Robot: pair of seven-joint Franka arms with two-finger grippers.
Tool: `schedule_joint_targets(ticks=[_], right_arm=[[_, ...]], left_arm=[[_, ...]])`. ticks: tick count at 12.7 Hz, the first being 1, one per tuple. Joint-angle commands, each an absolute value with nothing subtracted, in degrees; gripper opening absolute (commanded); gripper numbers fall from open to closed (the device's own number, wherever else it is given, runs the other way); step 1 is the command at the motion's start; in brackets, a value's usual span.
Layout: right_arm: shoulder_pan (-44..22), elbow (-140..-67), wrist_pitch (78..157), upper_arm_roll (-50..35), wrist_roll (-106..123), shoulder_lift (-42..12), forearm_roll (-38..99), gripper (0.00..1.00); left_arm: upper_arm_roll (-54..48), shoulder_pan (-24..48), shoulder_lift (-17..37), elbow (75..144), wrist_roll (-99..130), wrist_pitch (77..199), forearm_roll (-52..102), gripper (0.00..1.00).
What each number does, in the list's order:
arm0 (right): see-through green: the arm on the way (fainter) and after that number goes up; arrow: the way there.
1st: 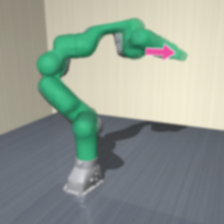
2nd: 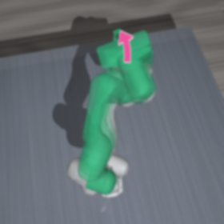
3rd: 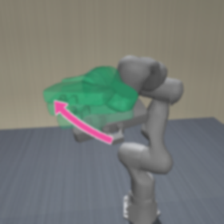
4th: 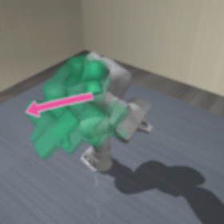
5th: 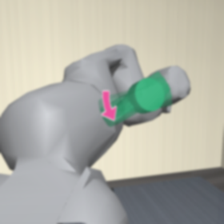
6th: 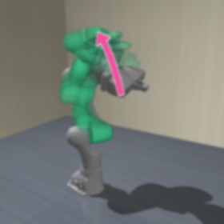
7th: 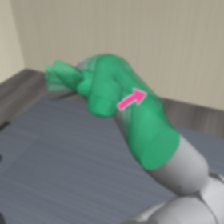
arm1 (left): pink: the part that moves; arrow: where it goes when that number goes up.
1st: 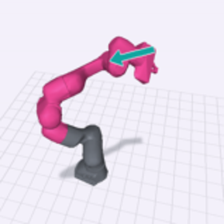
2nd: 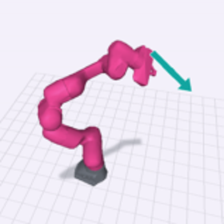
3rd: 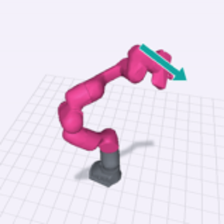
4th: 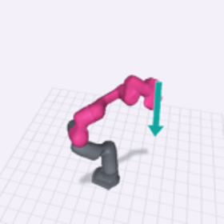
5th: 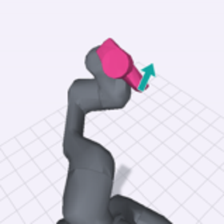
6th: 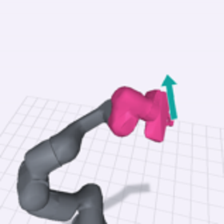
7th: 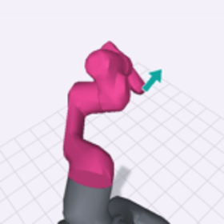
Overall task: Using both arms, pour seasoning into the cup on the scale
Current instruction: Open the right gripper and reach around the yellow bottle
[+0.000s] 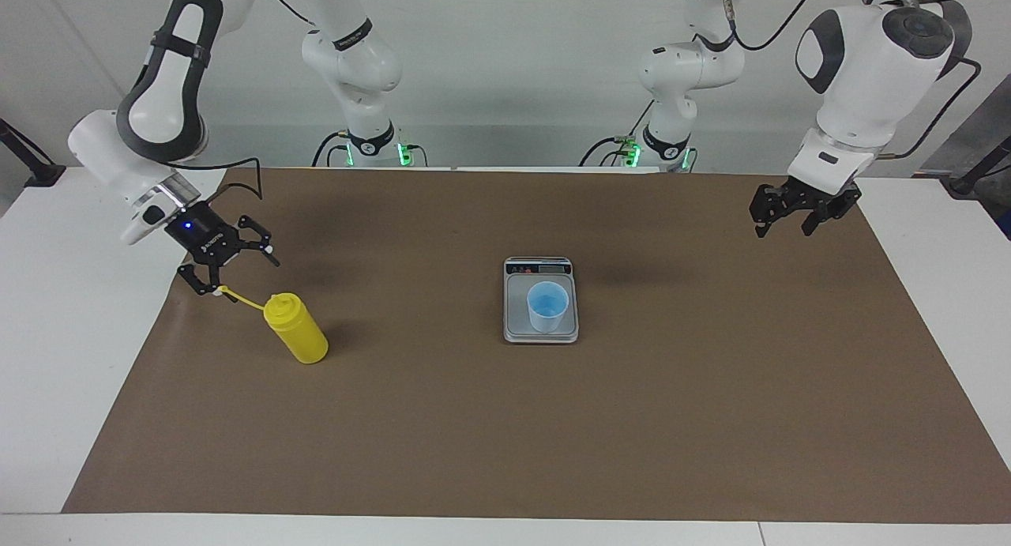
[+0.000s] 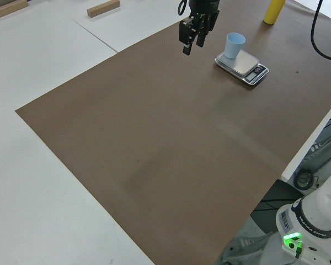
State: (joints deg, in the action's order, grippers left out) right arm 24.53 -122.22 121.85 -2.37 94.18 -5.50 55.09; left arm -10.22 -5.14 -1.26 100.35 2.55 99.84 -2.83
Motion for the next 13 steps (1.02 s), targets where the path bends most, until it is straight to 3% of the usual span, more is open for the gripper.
schedule_joint_targets(ticks=[1,2,5,13], right_arm=[[25.14,-121.47,122.96,-2.90,98.43,-8.16,57.92,1.00],[25.14,-121.38,123.57,-2.90,99.48,-8.96,59.14,1.00],[24.17,-121.20,125.51,-2.99,106.04,-11.41,65.19,1.00],[23.99,-121.20,119.00,-3.25,124.17,-16.96,84.28,1.00]], left_arm=[[-10.37,-5.98,-2.64,101.34,1.58,101.86,-0.71,0.96],[-10.37,-5.98,-2.64,101.34,1.41,102.13,-0.62,1.00],[-10.37,-5.98,-3.08,101.34,1.49,102.13,-0.62,1.00],[-10.28,-6.33,-3.34,100.99,1.41,101.78,3.43,1.00]])
